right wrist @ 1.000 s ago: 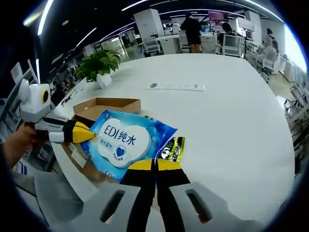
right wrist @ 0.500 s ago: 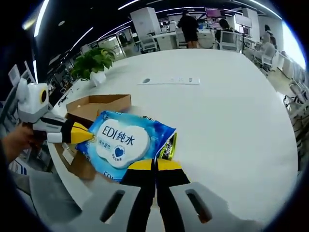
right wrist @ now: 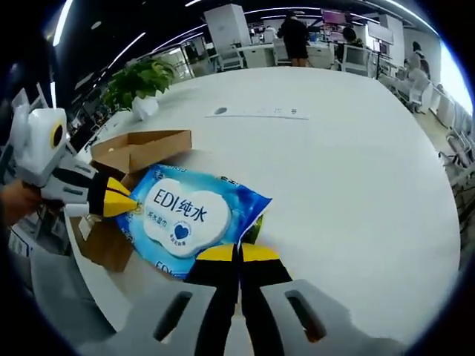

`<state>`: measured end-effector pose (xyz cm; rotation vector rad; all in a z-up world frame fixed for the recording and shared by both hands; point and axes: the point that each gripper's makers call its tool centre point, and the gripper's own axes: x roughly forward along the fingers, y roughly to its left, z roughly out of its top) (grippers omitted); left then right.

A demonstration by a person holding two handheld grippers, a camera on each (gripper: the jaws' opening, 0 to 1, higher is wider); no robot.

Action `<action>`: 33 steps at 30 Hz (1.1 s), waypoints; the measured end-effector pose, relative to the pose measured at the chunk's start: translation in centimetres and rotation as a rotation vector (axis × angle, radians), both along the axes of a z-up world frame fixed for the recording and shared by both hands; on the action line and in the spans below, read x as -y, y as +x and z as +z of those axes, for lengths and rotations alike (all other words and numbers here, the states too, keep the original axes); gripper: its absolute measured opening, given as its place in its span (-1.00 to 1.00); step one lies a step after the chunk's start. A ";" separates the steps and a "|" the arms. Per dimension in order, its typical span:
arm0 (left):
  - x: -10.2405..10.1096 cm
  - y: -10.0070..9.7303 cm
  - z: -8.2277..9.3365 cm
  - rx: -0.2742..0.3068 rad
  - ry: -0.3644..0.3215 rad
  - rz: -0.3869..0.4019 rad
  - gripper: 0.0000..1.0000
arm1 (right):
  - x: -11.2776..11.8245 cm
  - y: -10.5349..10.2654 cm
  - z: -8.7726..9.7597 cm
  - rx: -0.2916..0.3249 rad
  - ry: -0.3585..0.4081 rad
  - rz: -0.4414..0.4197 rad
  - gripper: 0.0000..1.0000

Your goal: Operate the shoe box by opening the lid, removing the specified soft item, and placing it in the target area until the item is outside and the box remains undamaged.

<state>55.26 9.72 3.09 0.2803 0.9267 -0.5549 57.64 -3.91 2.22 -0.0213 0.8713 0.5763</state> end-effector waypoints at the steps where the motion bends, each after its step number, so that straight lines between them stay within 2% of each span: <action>1: 0.1 0.0 -0.1 -0.002 0.010 -0.008 -1.00 | 0.1 0.1 -0.1 0.001 -0.003 0.001 -1.00; 15: 0.0 0.7 -2.1 -0.015 0.166 -0.146 -1.00 | -0.3 0.8 -1.5 0.013 -0.009 0.021 -1.00; 24: -0.4 1.0 -2.9 -0.030 0.196 -0.176 -1.00 | -0.6 1.1 -2.4 0.011 -0.020 0.030 -1.00; 33: -0.2 1.2 -3.1 -0.029 0.194 -0.186 -1.00 | -0.3 1.2 -3.0 0.009 -0.001 0.014 -1.00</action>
